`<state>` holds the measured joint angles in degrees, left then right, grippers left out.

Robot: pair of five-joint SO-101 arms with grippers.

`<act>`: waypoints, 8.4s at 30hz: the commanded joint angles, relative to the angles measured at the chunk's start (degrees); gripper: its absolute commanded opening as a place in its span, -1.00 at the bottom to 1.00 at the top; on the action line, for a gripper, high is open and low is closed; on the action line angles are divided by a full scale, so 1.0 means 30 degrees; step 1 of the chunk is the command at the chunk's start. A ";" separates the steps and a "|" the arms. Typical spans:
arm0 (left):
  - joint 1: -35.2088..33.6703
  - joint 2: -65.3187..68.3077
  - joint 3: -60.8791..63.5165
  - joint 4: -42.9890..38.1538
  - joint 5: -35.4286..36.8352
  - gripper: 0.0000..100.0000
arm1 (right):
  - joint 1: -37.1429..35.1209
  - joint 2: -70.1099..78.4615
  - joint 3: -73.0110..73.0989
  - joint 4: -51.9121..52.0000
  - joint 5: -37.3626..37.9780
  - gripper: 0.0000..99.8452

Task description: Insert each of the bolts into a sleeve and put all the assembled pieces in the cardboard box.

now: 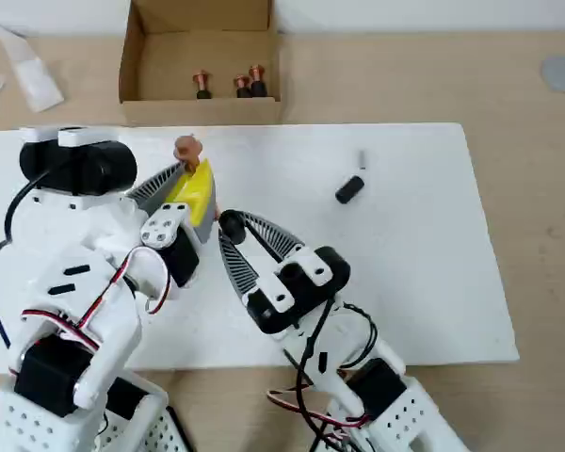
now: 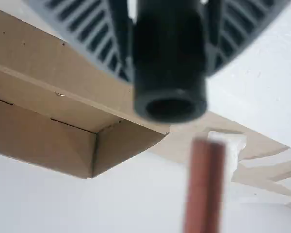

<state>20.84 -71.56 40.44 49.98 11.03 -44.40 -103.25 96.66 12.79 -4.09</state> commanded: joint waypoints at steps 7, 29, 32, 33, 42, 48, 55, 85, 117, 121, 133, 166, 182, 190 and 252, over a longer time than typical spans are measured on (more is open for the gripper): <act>0.1172 -0.0190 -0.0147 -0.0908 0.0264 -0.99 | 0.0366 -0.1333 0.0073 -0.0674 0.0059 -0.98; 0.1114 -0.0249 0.2637 -0.4015 -0.1788 -0.99 | 0.0366 -0.1363 0.0073 -0.0645 -0.0967 -0.98; 0.1231 -0.0249 0.2960 -0.4073 -0.1758 -0.99 | 0.0366 -0.1363 0.0073 -0.0645 -0.0967 -0.98; 0.1260 -0.0220 0.3048 -0.4073 -0.1758 -0.99 | 0.0366 -0.1363 0.0073 -0.0645 -0.0967 -0.98; 0.1231 -0.0278 0.3194 -0.3018 -0.1905 -0.99 | 0.0396 -0.1363 0.0073 -0.0645 -0.0967 -0.98; 0.3223 -0.0278 0.1963 0.0440 -0.3634 -0.99 | 0.0396 -0.1333 0.0073 -0.0645 -0.0967 -0.98; 0.3516 -0.0278 0.0147 0.1905 -0.3634 -0.98 | 0.0396 -0.1333 0.0073 -0.0645 -0.0967 -0.98; -0.0645 1.0447 -1.0901 1.1751 -0.6505 -0.89 | 0.3795 0.1685 -0.3150 0.0000 -0.0498 -0.98; -0.6388 1.1678 -0.8088 0.8205 -0.4923 -0.90 | 0.7604 4.0864 -3.7582 -0.0527 -0.0674 -0.98; -0.6388 0.9656 -0.5744 0.7267 -0.4923 -0.90 | 0.7604 4.5026 -4.2242 -0.0322 -0.0645 -0.98; -0.6505 0.5788 -0.3399 0.6564 -0.4894 -0.90 | 0.8015 5.8652 -5.8125 0.4015 -0.0645 -0.98; -0.6505 1.0007 -0.4571 1.1106 -1.5707 -0.75 | 0.9685 5.2850 -6.4044 1.8667 -0.1788 -0.35; -0.4396 1.3553 -0.0088 0.4718 -1.9810 -0.75 | 1.7011 4.4410 -6.4044 2.9480 -0.1817 -0.35; -0.5216 1.5634 0.0615 0.2256 -1.9780 -0.75 | 1.8300 4.4176 -6.4044 2.9861 -0.1817 -0.35; -0.7355 2.6623 -1.6117 0.7267 -1.9985 -0.63 | 1.8212 4.4322 -6.2696 2.9890 -0.1846 -0.35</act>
<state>2.11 7.12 -4.57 74.59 -48.48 9.67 33.19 -92.62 101.49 -9.10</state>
